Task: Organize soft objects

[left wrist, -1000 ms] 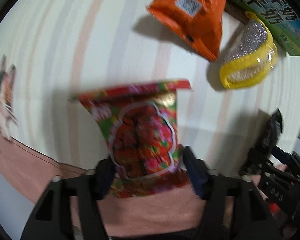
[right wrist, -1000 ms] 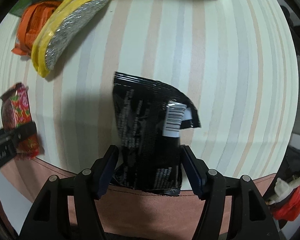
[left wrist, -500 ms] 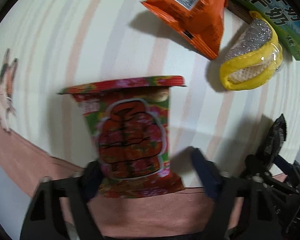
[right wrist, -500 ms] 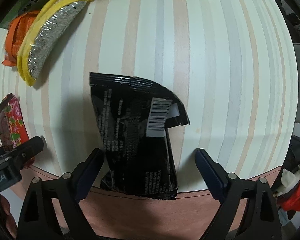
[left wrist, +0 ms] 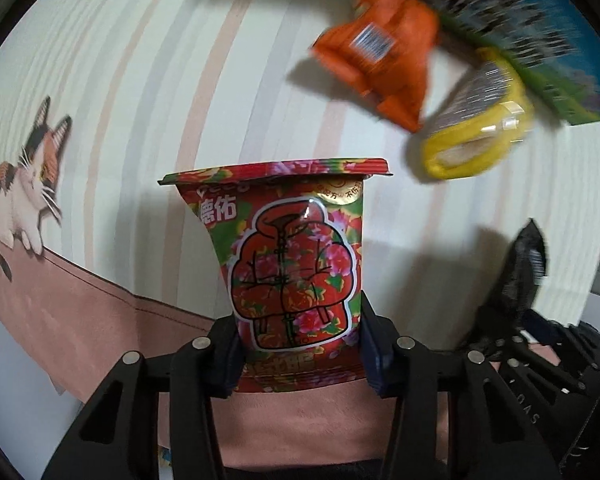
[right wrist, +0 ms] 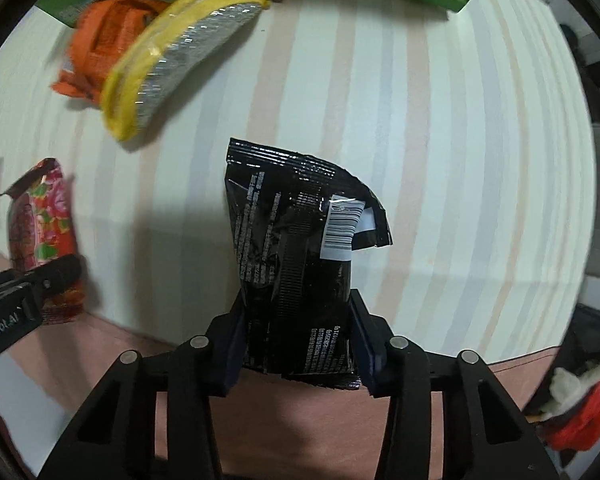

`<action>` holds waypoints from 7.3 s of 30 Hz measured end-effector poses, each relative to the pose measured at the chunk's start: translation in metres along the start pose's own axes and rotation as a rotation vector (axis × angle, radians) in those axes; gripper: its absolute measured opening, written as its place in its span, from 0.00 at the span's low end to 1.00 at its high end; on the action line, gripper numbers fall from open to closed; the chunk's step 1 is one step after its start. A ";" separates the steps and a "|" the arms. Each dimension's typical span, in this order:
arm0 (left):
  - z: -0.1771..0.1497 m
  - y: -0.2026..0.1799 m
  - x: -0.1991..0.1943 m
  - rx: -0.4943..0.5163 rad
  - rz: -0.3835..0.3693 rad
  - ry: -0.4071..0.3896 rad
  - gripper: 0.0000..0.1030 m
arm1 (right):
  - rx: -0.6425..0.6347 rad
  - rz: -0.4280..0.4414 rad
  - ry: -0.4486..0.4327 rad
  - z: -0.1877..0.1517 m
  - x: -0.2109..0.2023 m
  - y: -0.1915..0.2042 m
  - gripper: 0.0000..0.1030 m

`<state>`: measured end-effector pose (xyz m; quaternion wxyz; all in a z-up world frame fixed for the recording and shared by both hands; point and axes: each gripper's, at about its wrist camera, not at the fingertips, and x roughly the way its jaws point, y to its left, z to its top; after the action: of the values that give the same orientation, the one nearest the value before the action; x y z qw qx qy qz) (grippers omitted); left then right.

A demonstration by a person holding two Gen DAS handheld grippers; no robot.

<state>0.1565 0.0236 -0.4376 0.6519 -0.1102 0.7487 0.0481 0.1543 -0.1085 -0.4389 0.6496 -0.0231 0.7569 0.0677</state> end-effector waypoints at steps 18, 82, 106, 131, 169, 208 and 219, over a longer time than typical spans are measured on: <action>0.171 -0.052 -0.181 0.200 -0.258 -0.121 0.43 | 0.009 0.256 -0.280 0.126 -0.222 -0.046 0.44; 0.103 0.021 -0.098 0.176 0.306 -0.305 0.99 | 0.275 0.126 -0.142 0.102 -0.027 0.002 0.85; 0.139 -0.035 -0.013 0.296 0.132 -0.064 0.66 | 0.258 0.037 -0.046 0.059 -0.004 -0.041 0.53; 0.027 0.014 0.032 0.158 0.064 0.062 0.68 | 0.018 -0.023 0.026 -0.013 0.030 0.010 0.66; 0.248 -0.009 -0.166 0.200 0.002 -0.004 0.51 | 0.093 0.379 -0.244 0.190 -0.175 0.018 0.48; 0.217 -0.032 -0.176 0.213 0.090 -0.211 0.93 | 0.054 0.019 -0.265 0.196 -0.159 -0.023 1.00; 0.191 -0.036 -0.191 0.196 0.082 -0.325 0.99 | 0.089 -0.041 -0.318 0.179 -0.173 -0.042 1.00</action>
<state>0.3728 0.0493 -0.2739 0.7692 -0.0064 0.6387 0.0187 0.3614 -0.1354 -0.2979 0.7628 0.0010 0.6462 0.0237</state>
